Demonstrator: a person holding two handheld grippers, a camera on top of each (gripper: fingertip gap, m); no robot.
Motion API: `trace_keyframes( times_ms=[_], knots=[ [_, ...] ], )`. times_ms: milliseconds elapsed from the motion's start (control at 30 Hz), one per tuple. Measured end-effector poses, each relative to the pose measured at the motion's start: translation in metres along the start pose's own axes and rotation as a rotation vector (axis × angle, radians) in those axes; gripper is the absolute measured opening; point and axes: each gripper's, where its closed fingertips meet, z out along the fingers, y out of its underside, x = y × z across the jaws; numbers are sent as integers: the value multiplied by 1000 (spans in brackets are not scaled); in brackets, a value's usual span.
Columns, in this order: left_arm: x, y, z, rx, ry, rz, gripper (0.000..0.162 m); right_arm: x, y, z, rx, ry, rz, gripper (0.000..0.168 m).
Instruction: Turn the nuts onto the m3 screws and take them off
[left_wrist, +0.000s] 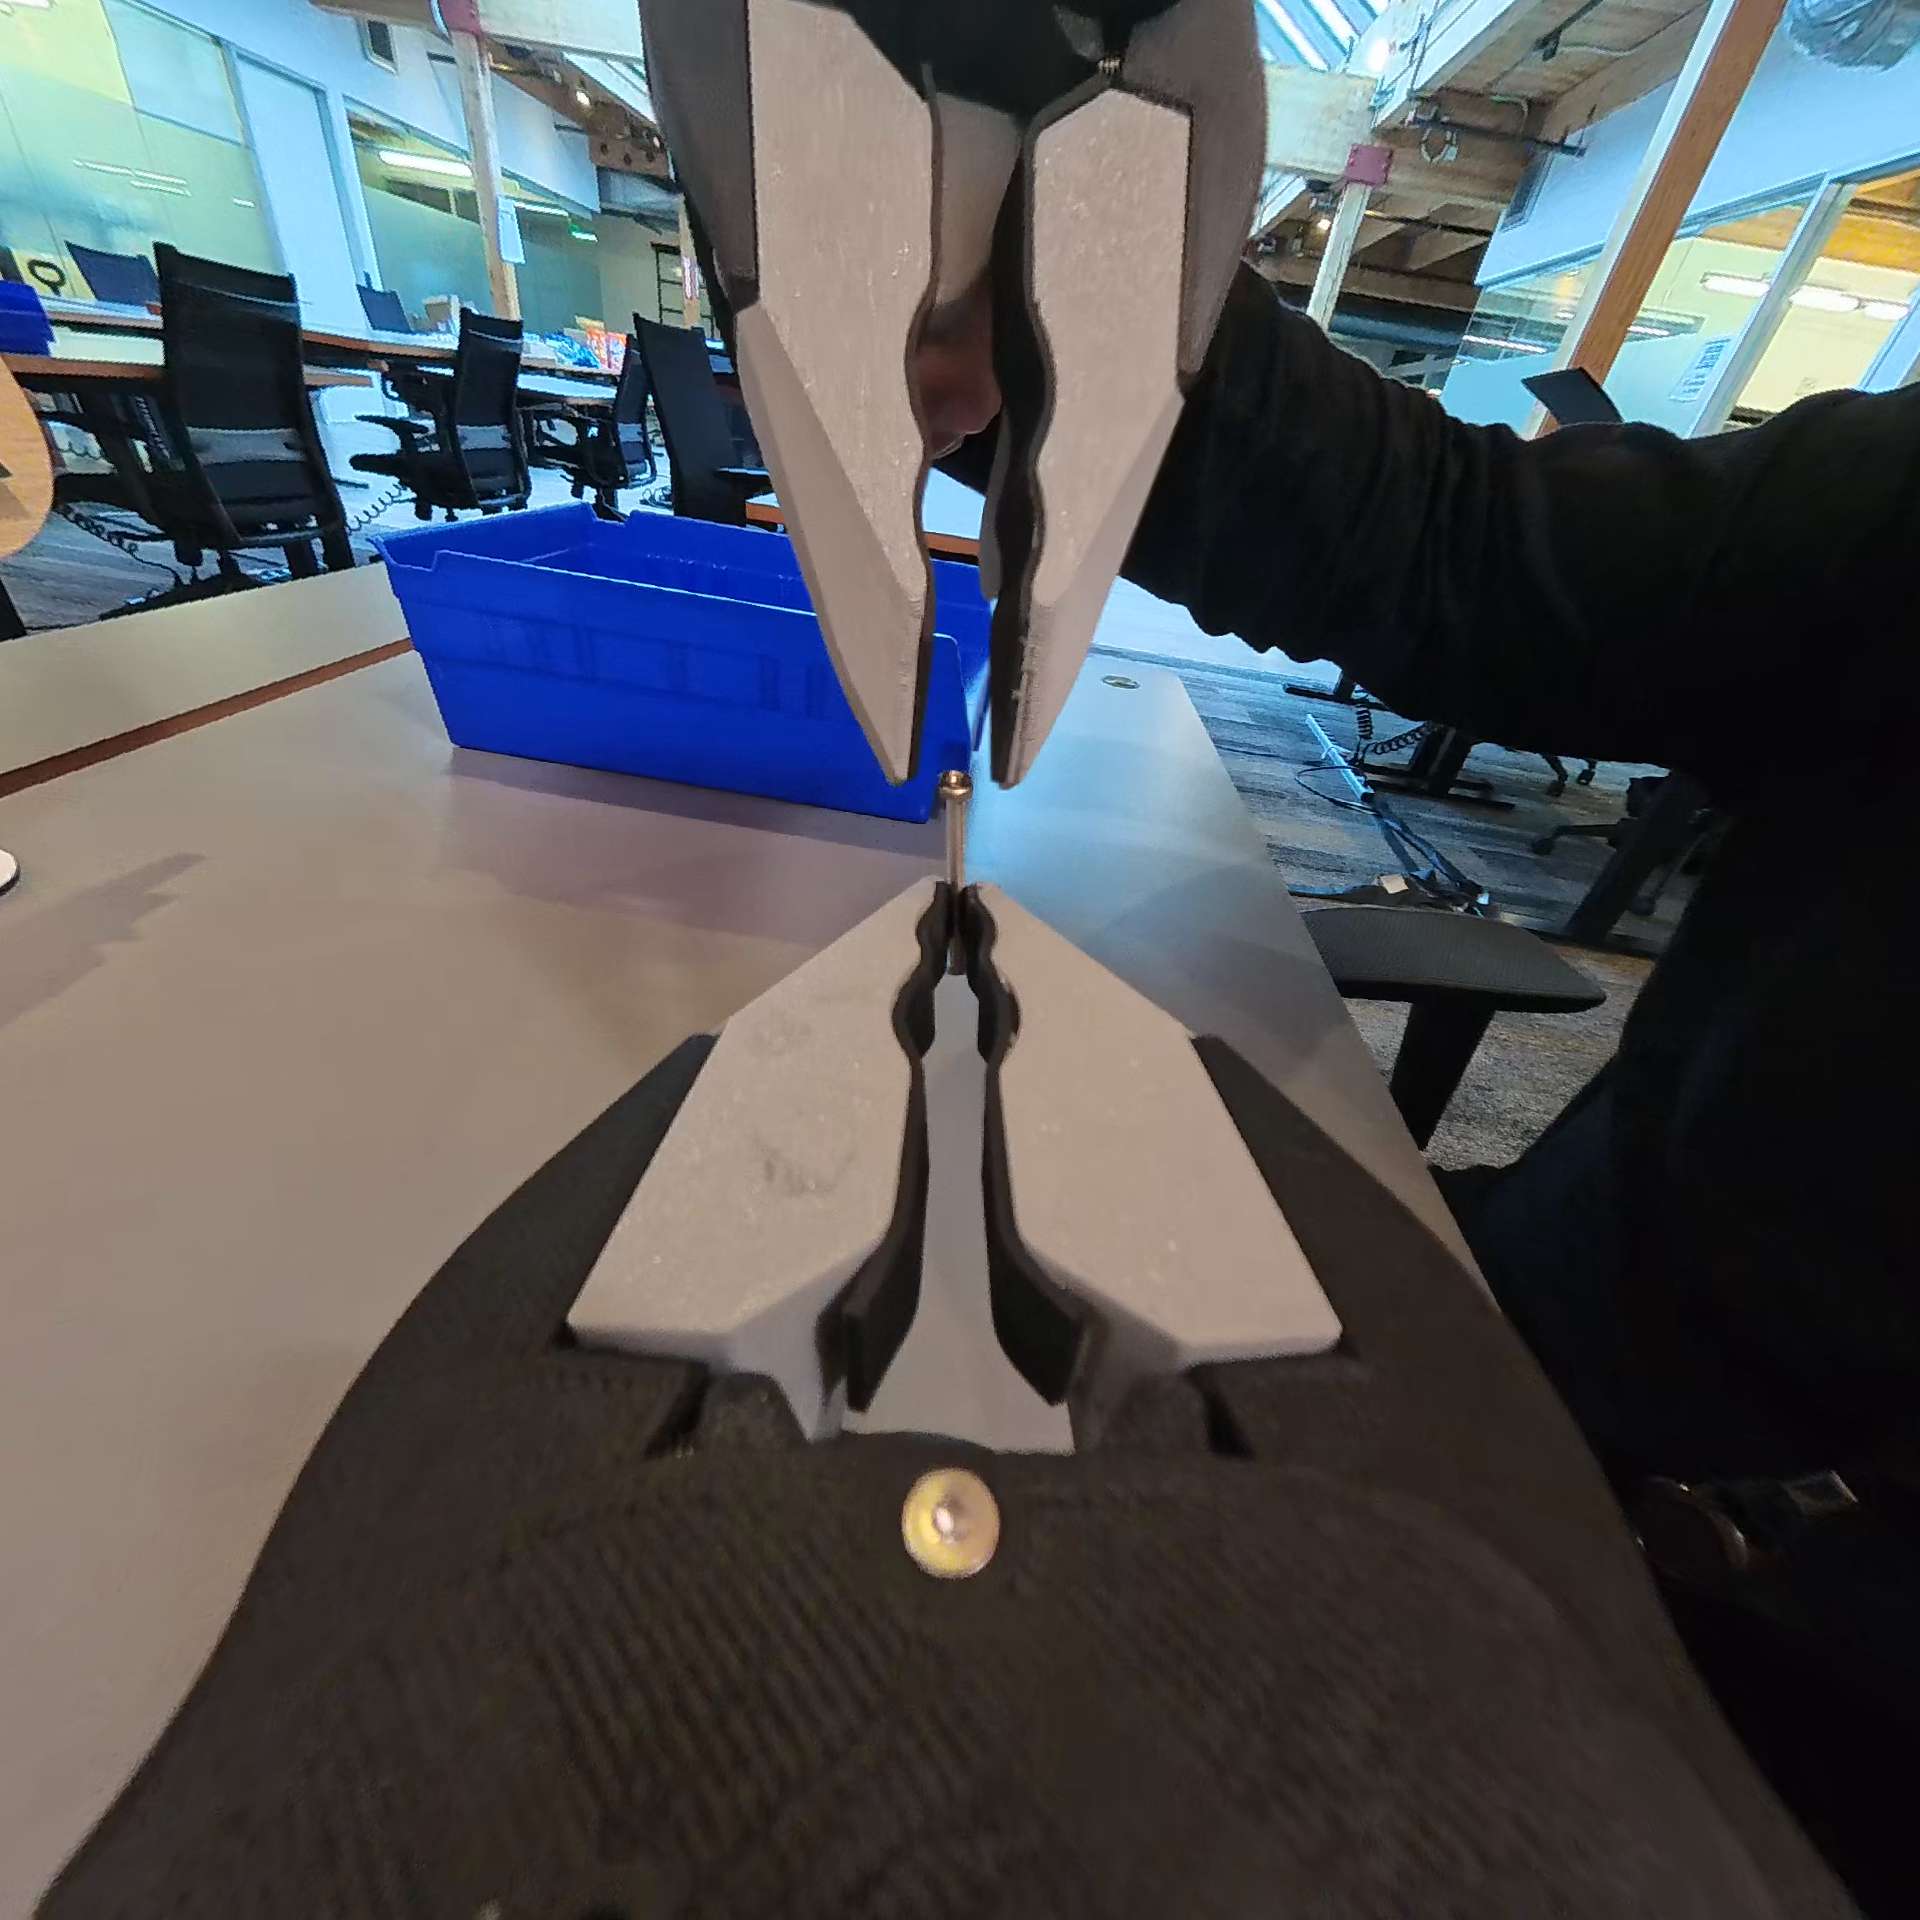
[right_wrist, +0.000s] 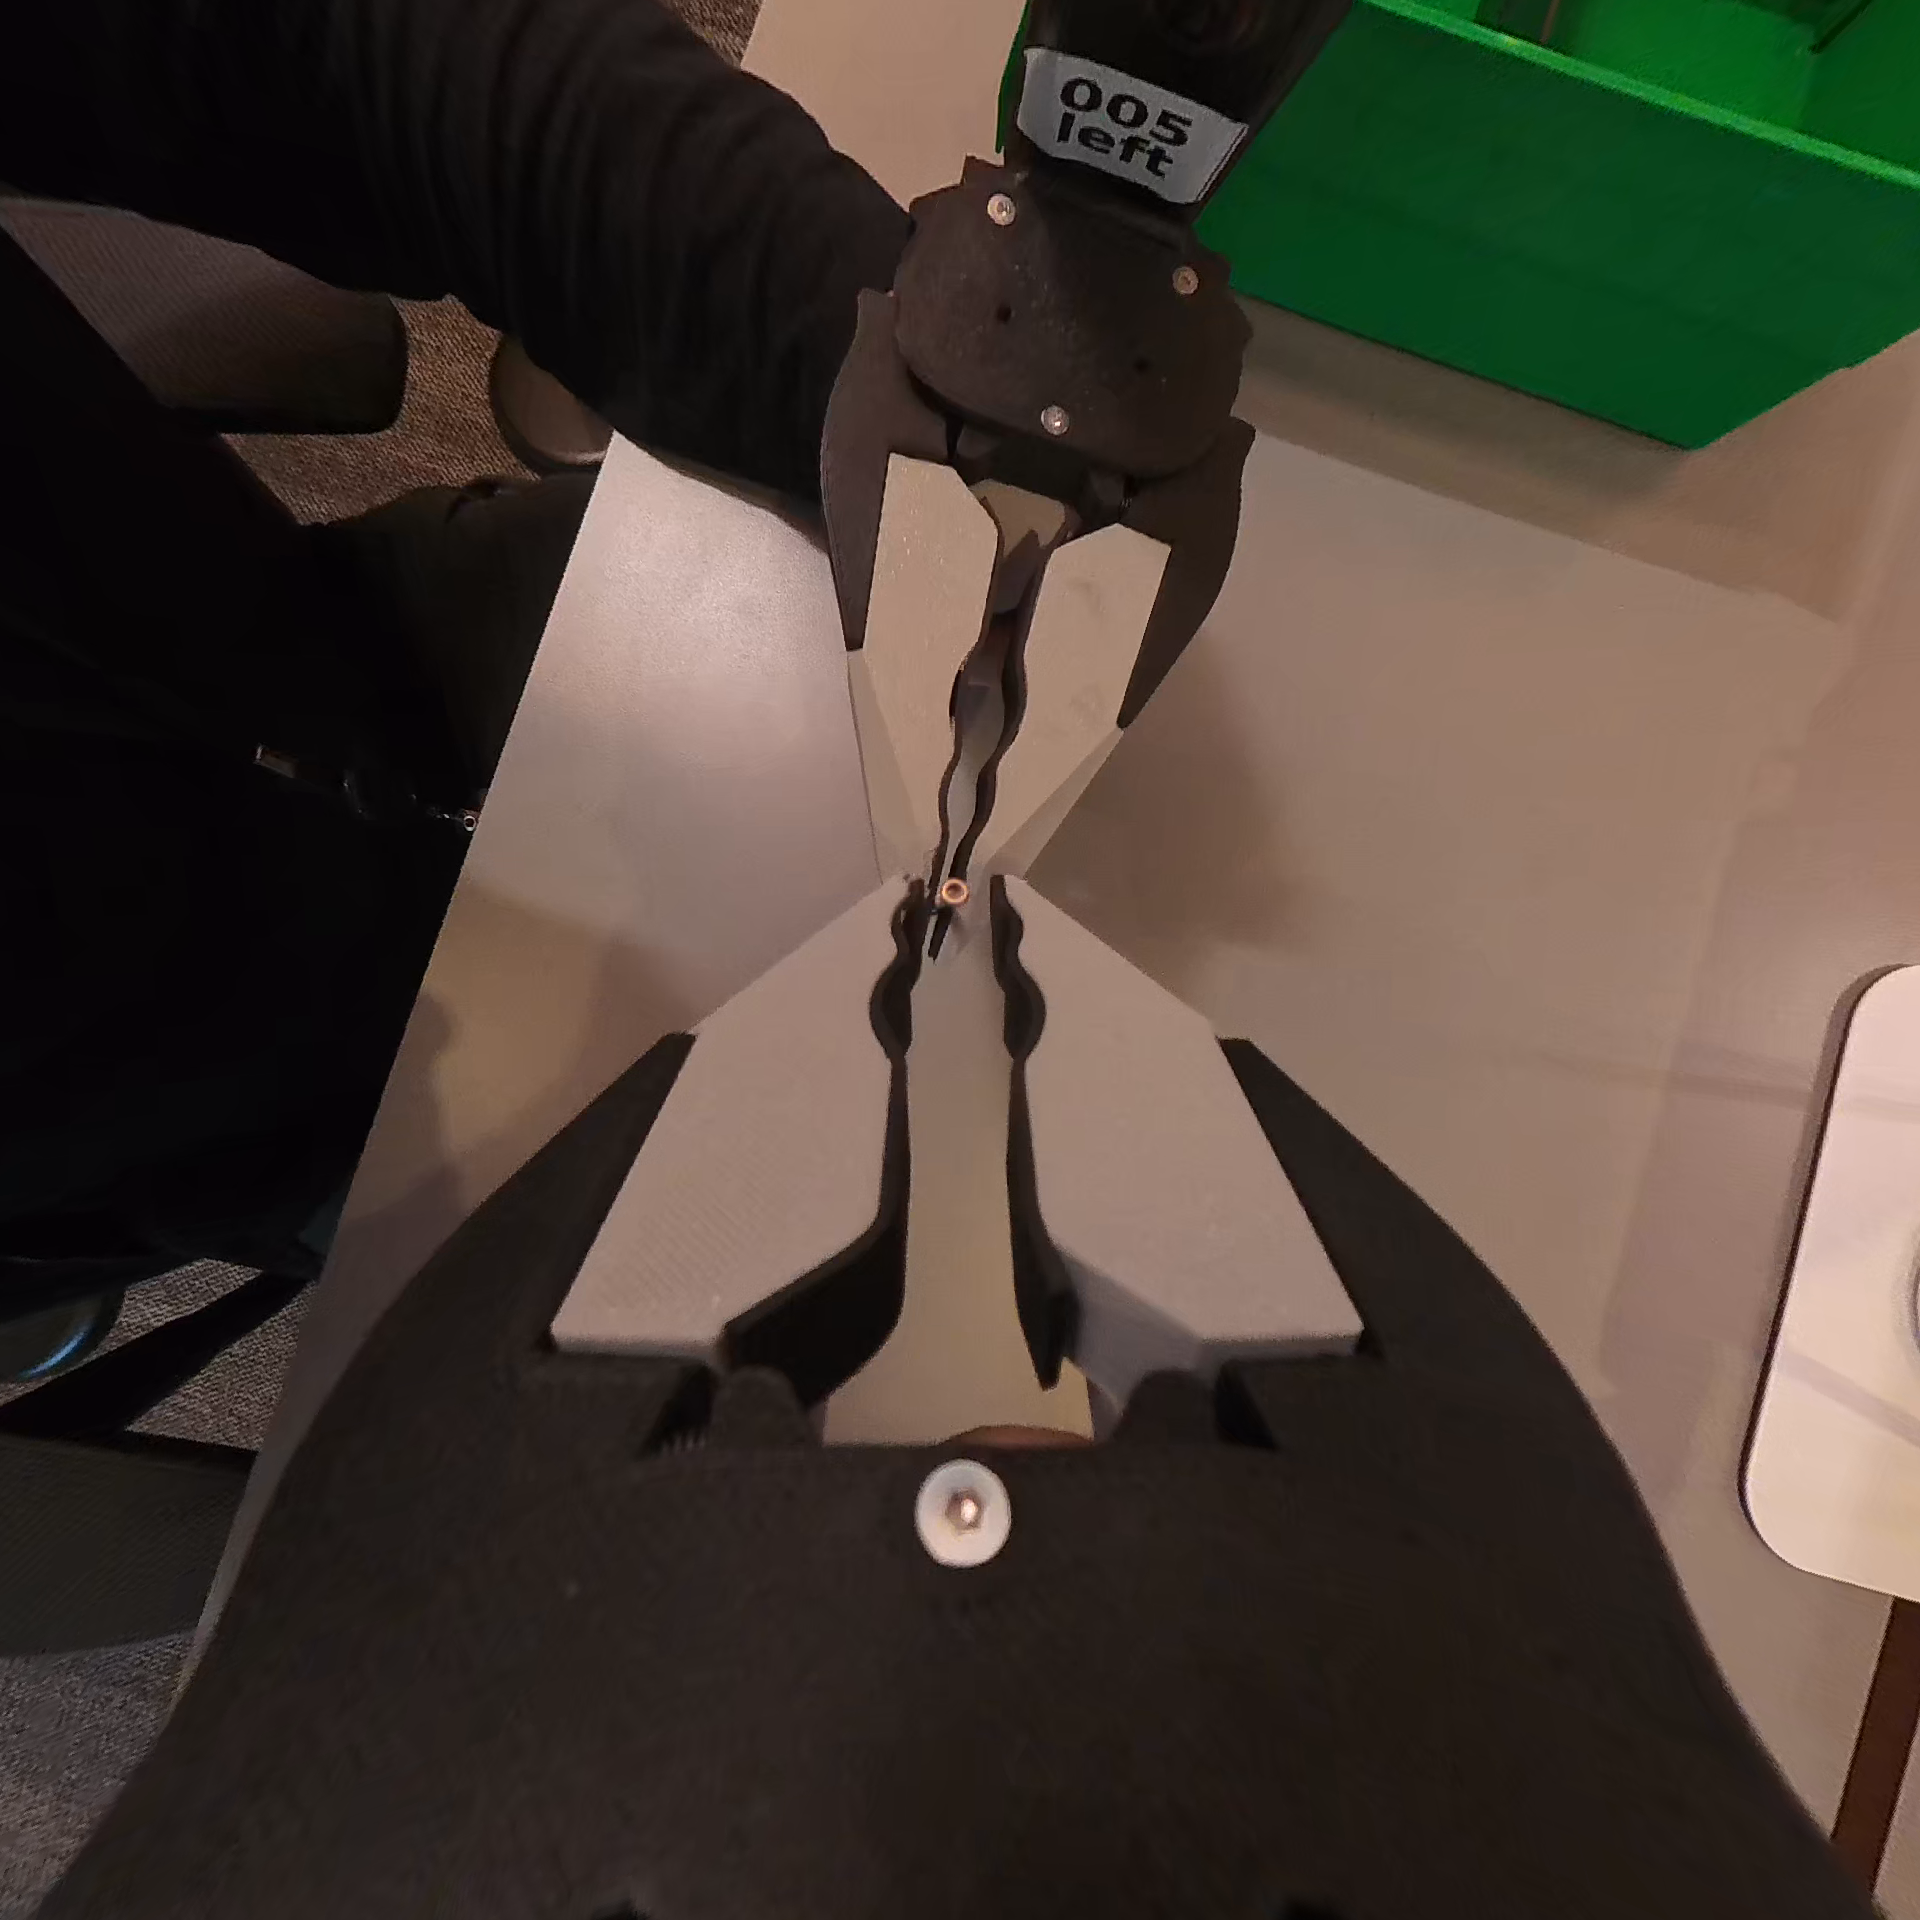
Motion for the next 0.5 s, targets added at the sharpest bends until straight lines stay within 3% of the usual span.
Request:
trace_keyframes(
  times_ms=[500],
  knots=[
    [0, 1, 1, -3, 2, -3, 0, -1, 0, 1, 2, -4, -7, 6]
  ],
)
